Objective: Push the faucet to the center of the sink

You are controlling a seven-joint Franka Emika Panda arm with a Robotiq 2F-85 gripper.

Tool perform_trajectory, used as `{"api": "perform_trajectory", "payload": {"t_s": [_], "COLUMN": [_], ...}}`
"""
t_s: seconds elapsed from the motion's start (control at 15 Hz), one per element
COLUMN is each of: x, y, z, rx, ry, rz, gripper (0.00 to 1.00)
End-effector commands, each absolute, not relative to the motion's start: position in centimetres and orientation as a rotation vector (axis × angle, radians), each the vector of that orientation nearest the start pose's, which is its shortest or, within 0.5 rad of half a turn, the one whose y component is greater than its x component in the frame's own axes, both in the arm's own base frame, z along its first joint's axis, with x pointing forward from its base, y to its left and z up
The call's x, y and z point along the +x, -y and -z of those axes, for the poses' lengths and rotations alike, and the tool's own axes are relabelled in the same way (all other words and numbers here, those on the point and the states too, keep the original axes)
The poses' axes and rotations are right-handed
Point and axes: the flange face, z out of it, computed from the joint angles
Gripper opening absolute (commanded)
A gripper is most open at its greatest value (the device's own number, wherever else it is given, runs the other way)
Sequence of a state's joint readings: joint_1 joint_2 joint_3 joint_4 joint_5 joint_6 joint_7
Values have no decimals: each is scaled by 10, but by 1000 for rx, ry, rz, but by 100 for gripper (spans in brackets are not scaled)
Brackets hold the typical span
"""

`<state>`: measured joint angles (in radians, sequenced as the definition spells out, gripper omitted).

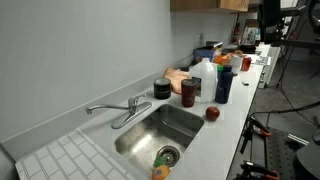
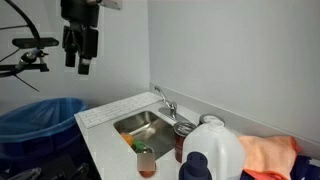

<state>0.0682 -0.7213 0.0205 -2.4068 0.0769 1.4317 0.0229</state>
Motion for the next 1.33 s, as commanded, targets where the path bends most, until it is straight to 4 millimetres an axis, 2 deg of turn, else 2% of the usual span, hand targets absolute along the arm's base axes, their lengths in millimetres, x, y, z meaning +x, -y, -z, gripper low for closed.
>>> {"api": "perform_trajectory", "payload": {"t_s": [0.0, 0.73, 1.07, 1.13, 1.27], "x": [301, 301, 302, 340, 354], "y": [-37, -37, -38, -72, -89], "z": [-537, -537, -536, -569, -584], "rx": [-3065, -3065, -3061, -3016, -3024], "ry": [92, 92, 145, 193, 241], "rz": [-400, -399, -369, -441, -358], "gripper": [100, 100, 100, 100, 100]}}
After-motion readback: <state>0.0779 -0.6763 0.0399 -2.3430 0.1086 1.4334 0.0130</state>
